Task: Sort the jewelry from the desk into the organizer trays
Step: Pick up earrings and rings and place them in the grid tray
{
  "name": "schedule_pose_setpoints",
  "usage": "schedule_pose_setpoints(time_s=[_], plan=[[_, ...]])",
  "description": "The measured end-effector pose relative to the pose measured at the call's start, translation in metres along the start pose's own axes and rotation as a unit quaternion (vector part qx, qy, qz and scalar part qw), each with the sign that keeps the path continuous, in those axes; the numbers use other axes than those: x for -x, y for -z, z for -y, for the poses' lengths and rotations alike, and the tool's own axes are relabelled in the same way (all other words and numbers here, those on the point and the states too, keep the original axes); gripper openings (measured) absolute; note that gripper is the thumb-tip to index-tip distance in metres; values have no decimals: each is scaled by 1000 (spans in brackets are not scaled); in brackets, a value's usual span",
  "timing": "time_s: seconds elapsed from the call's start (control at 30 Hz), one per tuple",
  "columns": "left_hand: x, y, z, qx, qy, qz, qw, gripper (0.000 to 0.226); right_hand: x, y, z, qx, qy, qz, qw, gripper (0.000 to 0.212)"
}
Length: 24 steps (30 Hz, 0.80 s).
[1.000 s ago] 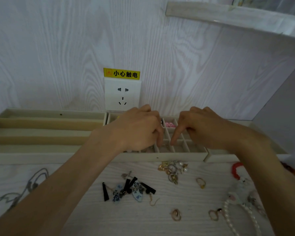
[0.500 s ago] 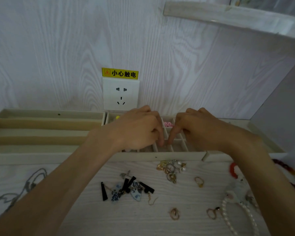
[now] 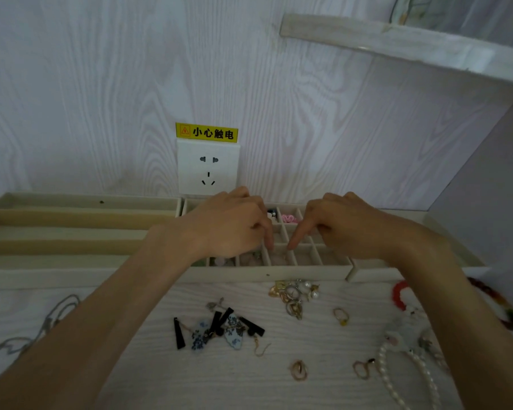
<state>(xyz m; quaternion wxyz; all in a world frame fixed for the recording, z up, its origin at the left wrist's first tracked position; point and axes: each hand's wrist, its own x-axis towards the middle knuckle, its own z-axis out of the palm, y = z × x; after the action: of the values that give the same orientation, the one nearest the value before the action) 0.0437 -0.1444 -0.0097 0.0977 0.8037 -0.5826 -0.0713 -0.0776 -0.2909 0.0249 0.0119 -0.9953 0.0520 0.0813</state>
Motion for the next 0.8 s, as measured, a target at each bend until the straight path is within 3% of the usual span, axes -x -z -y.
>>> schedule_pose_setpoints(time_s=[0.17, 0.37, 0.6, 0.8], plan=[[6, 7, -4, 70, -11, -33, 997, 21, 29, 15, -5, -147, -1, -41, 988, 30], [37, 15, -32, 142, -14, -39, 989, 17, 88, 10, -7, -187, -16, -51, 981, 21], [73, -12, -52, 128, -1, 6, 992, 22, 118, -43, 2, -174, -44, -62, 982, 18], [81, -21, -51, 59, 62, -60, 995, 34, 102, -70, 20, -75, -53, -141, 986, 37]])
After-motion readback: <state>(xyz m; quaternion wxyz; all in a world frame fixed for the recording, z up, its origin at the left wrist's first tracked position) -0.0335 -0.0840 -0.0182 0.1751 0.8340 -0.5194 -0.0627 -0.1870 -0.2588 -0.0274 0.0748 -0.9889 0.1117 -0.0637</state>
